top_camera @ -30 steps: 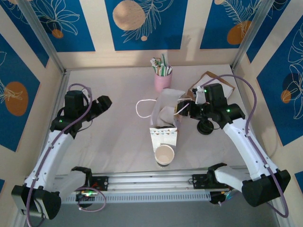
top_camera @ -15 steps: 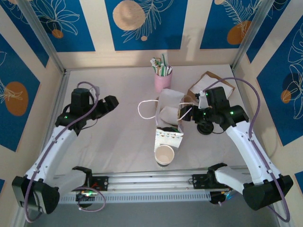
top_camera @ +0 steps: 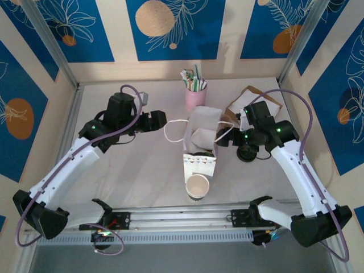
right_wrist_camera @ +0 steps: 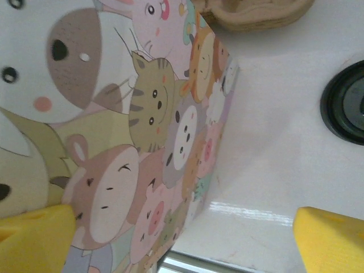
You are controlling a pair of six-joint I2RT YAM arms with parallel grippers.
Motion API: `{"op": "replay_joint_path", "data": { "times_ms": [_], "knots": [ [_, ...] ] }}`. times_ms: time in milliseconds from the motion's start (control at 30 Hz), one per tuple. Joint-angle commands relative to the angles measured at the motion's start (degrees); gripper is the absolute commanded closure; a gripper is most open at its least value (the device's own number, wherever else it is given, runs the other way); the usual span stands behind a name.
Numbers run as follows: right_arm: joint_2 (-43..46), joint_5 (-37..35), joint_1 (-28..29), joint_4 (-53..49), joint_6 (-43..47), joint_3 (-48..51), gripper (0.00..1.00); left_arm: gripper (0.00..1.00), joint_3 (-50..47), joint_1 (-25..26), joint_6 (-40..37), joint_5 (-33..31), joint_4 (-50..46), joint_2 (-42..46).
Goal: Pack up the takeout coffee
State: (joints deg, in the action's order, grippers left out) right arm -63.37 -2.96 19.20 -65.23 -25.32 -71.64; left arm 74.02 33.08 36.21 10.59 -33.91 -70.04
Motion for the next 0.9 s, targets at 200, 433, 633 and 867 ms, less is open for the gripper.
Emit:
{"op": "replay_joint_path", "data": {
  "times_ms": [200, 433, 633, 867],
  "knots": [
    [-0.96, -6.67, 2.39, -5.63, -0.96, -1.1, 0.01, 0.25, 4.32, 3.52, -1.75, -2.61, -2.39, -3.32],
    [2.39, -9.16, 2.3, -5.53, -4.2, 0.27, 0.01, 0.25, 4.83, 3.9, -1.77, -3.19, -2.38, -3.96],
    [4.21, -11.01, 1.22, -5.17, -5.09, 2.44, 0.01, 0.24, 4.95, 3.85, -1.89, -4.26, -2.87, -3.43],
    [4.71, -10.63, -0.77, -3.91, -5.57, 6.03, 0.01, 0.24, 5.43, 3.83, -1.91, -5.03, -3.69, -2.93]
  ]
}}
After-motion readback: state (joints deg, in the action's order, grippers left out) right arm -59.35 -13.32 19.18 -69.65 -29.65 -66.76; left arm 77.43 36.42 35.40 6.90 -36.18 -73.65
